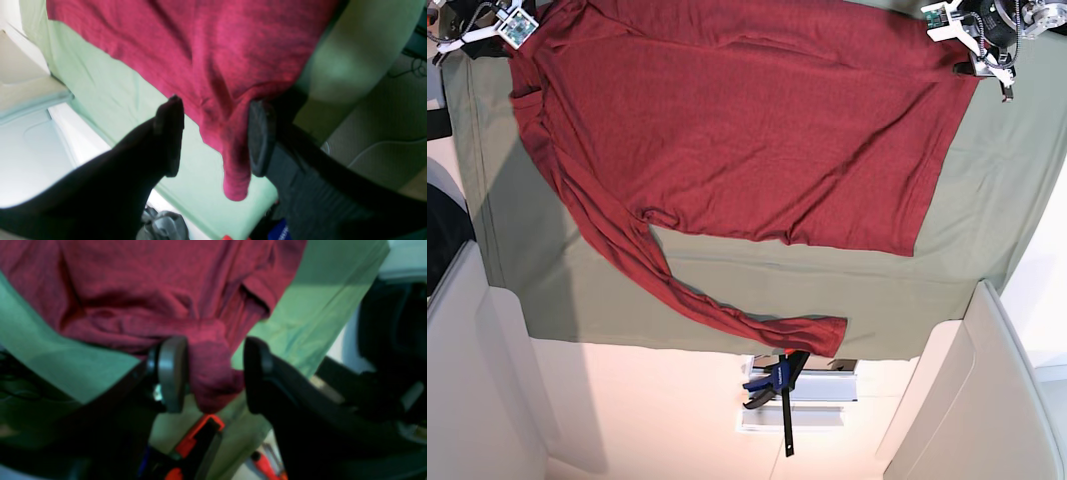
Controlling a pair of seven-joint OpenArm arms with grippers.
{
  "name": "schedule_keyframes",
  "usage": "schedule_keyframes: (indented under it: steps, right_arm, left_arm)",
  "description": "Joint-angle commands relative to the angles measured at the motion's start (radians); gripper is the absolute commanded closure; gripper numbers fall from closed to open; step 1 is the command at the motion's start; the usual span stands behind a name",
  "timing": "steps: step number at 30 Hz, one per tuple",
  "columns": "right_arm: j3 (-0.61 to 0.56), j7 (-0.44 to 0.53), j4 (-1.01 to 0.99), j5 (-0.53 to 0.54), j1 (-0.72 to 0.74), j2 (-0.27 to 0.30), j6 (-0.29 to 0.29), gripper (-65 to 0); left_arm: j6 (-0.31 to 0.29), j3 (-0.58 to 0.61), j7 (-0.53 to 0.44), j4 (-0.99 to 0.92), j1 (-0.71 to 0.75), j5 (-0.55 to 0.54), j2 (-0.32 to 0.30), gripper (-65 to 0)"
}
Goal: Fold the T-shirt properly
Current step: 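Release the shirt and move both grippers out along its sides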
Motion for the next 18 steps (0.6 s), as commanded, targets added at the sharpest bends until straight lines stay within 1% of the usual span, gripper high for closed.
schedule_keyframes:
  steps: [1, 3, 5, 8, 9, 12, 14, 16, 18]
  right_arm:
    - [0.011, 0.003, 0.015, 0.014, 0.005, 0.019, -0.029, -28.1]
    - [0.011, -0.004, 0.013, 0.041, 0.005, 0.015, -0.051, -28.5]
    - [0.011, -0.004, 0.011, 0.044, 0.005, -0.004, -0.054, -30.2]
    - [0.011, -0.012, 0.011, 0.066, 0.004, -0.038, -0.019, -30.2]
    - [0.011, -0.012, 0.011, 0.063, 0.005, -0.047, -0.014, -30.2]
    - [0.011, -0.006, 0.011, 0.041, 0.015, -0.061, -0.024, -30.2]
    - [0.011, -0.003, 0.011, 0.032, 0.047, -0.065, -0.053, -30.2]
    - [0.011, 0.003, 0.011, 0.028, 0.096, -0.065, -0.077, -30.2]
    - [0.011, 0.009, 0.006, 0.028, 0.154, -0.068, -0.095, -30.2]
  left_arm:
    - [0.004, -0.012, -0.003, 0.014, -0.003, -0.002, -0.020, -33.1]
    - [-0.018, -0.012, -0.003, 0.014, -0.003, -0.035, -0.019, -33.1]
    - [-0.043, -0.012, -0.003, 0.014, -0.003, -0.070, -0.019, -33.1]
    - [-0.102, -0.012, -0.003, 0.015, -0.003, -0.128, -0.019, -33.1]
    - [-0.113, -0.012, -0.003, 0.015, -0.002, -0.148, -0.019, -33.1]
    - [-0.113, -0.012, -0.019, 0.016, -0.003, -0.167, -0.019, -33.1]
    - [-0.111, -0.021, -0.039, 0.025, -0.006, -0.167, -0.018, -33.1]
    - [-0.112, -0.048, -0.052, 0.044, -0.006, -0.171, -0.013, -33.1]
    - [-0.112, -0.093, -0.058, 0.061, -0.006, -0.197, -0.003, -33.1]
